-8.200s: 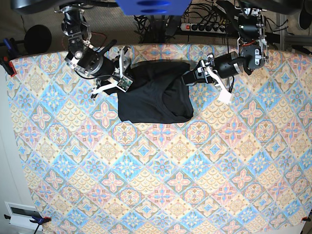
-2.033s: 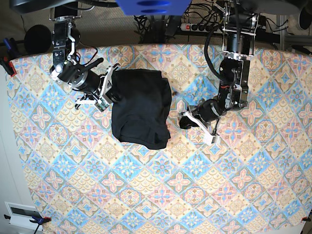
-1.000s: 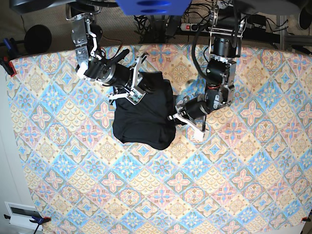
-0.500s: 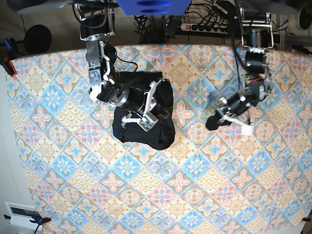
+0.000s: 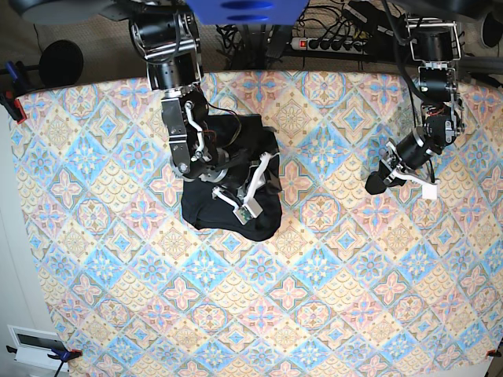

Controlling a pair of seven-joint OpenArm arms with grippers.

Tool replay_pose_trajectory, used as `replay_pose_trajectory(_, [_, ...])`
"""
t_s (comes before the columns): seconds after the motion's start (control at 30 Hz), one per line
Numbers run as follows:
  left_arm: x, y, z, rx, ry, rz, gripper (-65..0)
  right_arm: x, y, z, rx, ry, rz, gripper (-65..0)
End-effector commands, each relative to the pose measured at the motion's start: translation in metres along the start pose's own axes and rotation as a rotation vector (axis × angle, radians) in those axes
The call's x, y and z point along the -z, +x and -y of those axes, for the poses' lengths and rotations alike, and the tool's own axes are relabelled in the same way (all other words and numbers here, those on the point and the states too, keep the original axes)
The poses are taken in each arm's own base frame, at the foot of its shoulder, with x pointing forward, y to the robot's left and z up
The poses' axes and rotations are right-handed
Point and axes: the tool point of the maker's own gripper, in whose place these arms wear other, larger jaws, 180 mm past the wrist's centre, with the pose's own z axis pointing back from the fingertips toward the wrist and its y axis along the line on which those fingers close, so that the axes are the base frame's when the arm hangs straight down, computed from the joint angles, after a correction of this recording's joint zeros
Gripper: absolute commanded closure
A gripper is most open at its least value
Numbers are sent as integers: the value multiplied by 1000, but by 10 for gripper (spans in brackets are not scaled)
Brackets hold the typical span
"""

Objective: Layout the t-shirt on the table in an organized manner, then fold the t-shirt properly
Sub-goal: 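Drag the folded shirt with the right gripper toward the cloth edge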

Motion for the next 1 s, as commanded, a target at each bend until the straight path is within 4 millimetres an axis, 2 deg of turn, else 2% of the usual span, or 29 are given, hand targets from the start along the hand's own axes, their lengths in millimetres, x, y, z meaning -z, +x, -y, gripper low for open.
replay_pose_trajectory(0.0, [-3,15,11,24,-28,33,-2,1,11,-5,2,20,39,0])
replay_pose_trajectory(0.13, [-1,12,12,23,-33,27,-2,2,0,2,39,7,29,0])
replay_pose_trajectory(0.3, [2,11,15,16,-42,33,-2,-24,-38,56,180,-151,-6,0])
replay_pose_trajectory(0.43, [11,15,26,39,-56,36,-2,-41,-64,78,197,-213,-76,0])
replay_pose_trajectory(0.53, [16,10,26,43,-49,34,-2,-56,-73,94,178,-250,-106,0])
replay_pose_trajectory(0.67, [18,13,31,50,-57,39,-2,-70,-92,105,172,-278,-144,0])
replay_pose_trajectory(0.97, [20,13,33,47,-64,41,-2,-117,-106,150,83,-364,-216,0])
